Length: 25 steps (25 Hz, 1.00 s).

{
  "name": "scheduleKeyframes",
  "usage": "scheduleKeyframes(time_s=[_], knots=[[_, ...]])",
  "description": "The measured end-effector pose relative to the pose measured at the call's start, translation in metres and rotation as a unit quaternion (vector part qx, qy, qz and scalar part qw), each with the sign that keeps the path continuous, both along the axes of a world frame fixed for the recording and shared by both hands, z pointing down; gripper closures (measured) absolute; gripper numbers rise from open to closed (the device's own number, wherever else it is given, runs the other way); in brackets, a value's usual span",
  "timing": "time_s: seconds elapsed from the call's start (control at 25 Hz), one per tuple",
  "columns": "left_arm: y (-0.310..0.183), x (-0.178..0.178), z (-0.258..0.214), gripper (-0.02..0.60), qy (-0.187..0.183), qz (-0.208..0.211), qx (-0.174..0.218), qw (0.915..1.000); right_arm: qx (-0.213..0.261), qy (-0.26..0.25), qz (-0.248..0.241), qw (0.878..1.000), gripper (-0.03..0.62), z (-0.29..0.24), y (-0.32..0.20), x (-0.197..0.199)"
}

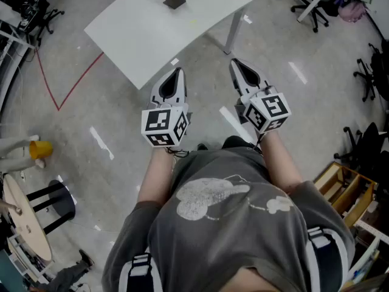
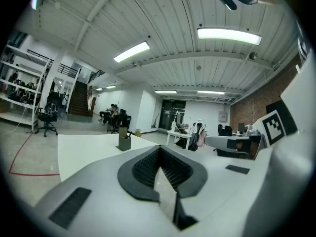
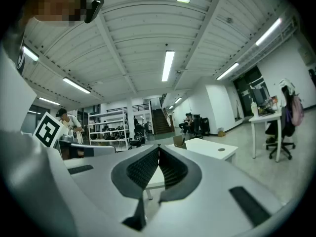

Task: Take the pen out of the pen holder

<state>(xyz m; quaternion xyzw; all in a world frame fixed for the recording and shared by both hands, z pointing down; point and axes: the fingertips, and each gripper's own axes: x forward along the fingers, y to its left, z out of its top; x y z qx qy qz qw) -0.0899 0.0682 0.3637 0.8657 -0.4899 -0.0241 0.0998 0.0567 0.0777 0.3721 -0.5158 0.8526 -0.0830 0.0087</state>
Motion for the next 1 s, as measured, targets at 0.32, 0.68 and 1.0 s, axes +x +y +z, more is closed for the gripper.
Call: scheduleKeyframes(time_s=[0.32, 0.68, 1.0], knots=[[-0.013, -0.019, 0.014, 0.574, 0.003, -0.024, -0.012, 0.9996, -0.017, -0.003, 0.003, 1.0, 0.588, 0.014, -0.018, -0.004], [-0.064, -0.029, 0.016, 0.574, -0.014, -0.062, -0.014, 0.9979, -0.016, -0.033, -0.014, 0.999, 0.588, 0.018, -0.1, 0.005], [-0.141, -0.011, 0.005, 0.574, -0.028, -0.09, -0.007, 0.9955, -0.015, -0.046, -0.047, 0.998, 0.588, 0.013, -0.189, 0.019]])
